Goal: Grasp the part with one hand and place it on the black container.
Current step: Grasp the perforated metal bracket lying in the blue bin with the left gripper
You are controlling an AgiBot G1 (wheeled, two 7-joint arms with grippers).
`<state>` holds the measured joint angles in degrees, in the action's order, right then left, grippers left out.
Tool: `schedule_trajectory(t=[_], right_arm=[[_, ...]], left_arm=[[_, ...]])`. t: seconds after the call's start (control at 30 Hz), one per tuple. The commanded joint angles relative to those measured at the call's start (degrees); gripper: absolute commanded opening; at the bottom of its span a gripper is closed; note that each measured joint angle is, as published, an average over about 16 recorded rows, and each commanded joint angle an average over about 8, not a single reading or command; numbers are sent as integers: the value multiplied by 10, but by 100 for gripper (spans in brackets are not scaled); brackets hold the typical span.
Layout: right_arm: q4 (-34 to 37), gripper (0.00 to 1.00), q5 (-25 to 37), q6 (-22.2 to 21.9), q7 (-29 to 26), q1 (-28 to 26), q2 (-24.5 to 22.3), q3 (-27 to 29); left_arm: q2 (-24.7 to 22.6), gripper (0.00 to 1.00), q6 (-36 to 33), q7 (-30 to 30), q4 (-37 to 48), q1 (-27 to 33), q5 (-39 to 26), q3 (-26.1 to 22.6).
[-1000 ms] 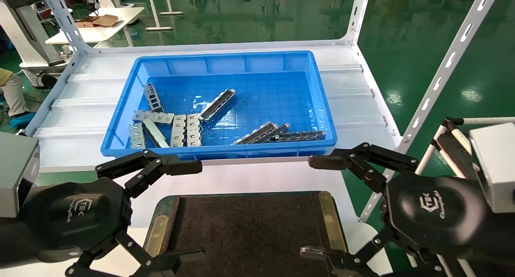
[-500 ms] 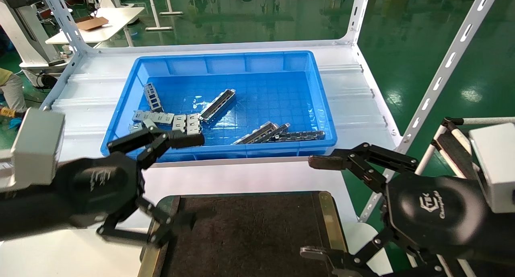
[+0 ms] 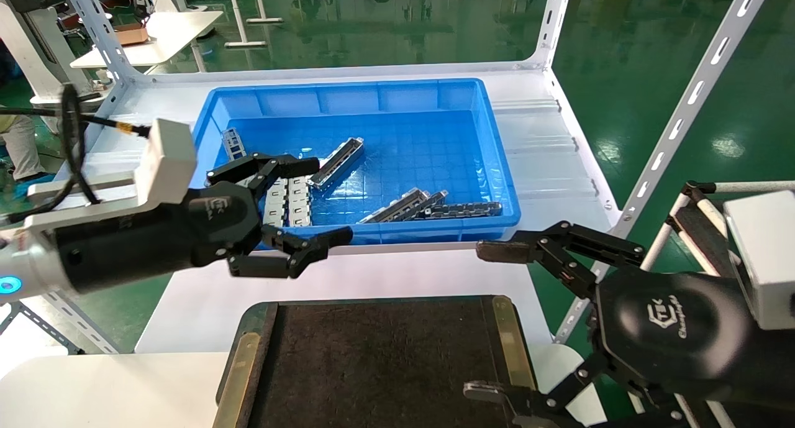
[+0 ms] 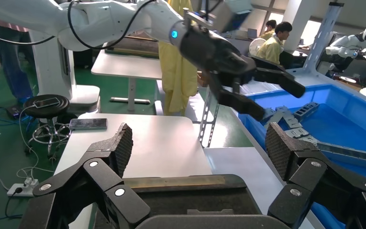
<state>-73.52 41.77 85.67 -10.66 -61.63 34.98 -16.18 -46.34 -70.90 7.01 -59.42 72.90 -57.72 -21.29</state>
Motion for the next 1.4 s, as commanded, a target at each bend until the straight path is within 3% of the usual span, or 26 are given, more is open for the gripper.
schedule_trajectory(t=[0.03, 0.63, 0.93, 1.23, 1.27, 1.3, 1.4], right_arm=[[0, 100, 0, 0, 0, 0, 0, 0], [0, 100, -1, 0, 0, 0, 0, -1], [0, 100, -1, -1, 1, 0, -1, -1], [0, 100, -1, -1, 1, 0, -1, -2], [0, 92, -1, -1, 1, 0, -1, -2], [0, 80, -1, -1, 1, 0, -1, -2], [0, 42, -1, -1, 1, 0, -1, -2]], left_arm=[[-13, 100, 12, -3, 22, 13, -15, -6], [-158, 100, 126, -92, 312, 143, -107, -41], [-213, 100, 188, -158, 450, 182, -118, -40], [-251, 100, 240, -200, 532, 201, -111, -32], [-254, 98, 243, -203, 538, 202, -111, -32], [-257, 90, 246, -207, 543, 203, -111, -32], [-264, 52, 256, -217, 556, 205, -112, -32]])
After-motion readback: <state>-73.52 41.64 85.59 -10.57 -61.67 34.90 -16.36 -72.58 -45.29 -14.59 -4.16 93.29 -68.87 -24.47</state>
